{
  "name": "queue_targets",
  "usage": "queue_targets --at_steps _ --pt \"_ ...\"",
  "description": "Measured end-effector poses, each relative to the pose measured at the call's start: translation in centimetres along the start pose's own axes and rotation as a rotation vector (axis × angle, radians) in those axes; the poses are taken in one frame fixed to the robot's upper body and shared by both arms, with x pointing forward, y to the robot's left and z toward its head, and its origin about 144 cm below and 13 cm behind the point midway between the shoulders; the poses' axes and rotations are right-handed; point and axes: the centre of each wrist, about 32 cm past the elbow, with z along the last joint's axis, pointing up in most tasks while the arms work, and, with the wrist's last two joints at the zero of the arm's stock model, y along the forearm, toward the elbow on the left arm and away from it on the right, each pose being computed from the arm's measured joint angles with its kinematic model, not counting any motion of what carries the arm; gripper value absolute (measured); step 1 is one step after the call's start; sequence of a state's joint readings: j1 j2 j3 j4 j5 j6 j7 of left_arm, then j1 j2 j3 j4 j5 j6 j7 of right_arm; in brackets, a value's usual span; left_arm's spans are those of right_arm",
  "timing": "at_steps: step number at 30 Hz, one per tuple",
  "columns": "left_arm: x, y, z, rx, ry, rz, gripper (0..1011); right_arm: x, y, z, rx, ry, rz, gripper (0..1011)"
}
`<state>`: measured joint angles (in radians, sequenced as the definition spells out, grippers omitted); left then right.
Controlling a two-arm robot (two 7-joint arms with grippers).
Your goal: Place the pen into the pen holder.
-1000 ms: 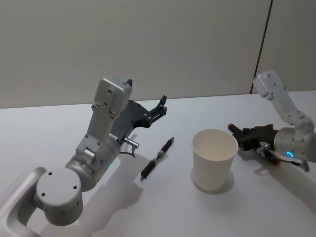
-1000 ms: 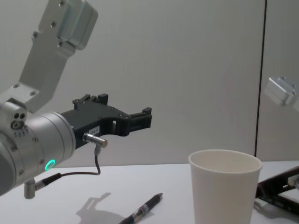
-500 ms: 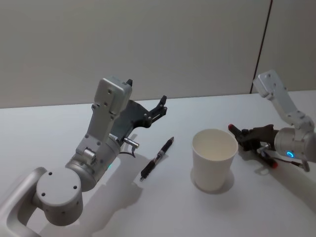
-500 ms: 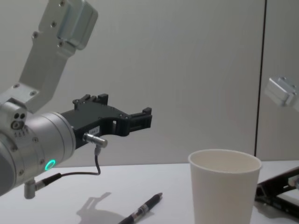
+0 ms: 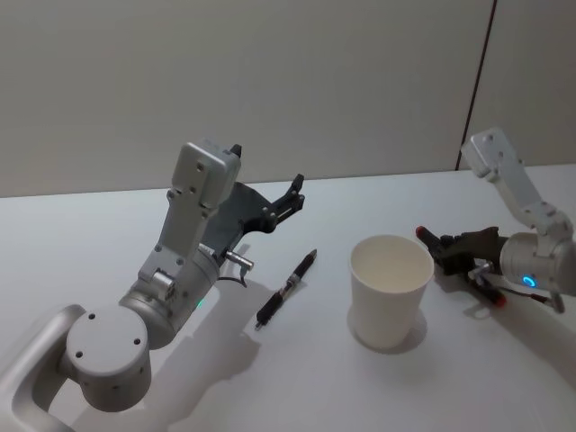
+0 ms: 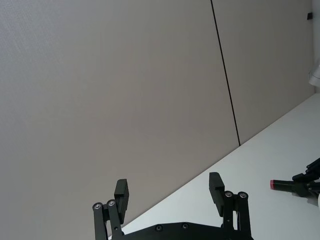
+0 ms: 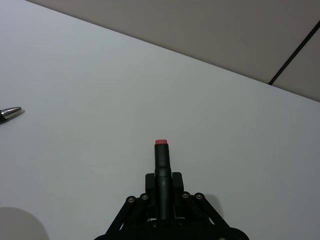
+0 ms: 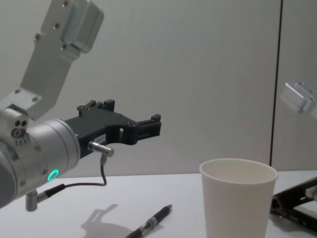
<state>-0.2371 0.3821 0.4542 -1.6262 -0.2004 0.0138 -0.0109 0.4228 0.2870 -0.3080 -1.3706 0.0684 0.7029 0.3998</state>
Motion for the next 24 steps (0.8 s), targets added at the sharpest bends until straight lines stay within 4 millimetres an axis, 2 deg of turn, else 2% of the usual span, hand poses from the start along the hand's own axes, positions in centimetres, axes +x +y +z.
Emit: queue_targets --at_steps 24 --pt "0.00 0.00 0.00 0.000 0.000 0.000 1001 0.00 0.00 0.00 0.000 0.000 0.000 178"
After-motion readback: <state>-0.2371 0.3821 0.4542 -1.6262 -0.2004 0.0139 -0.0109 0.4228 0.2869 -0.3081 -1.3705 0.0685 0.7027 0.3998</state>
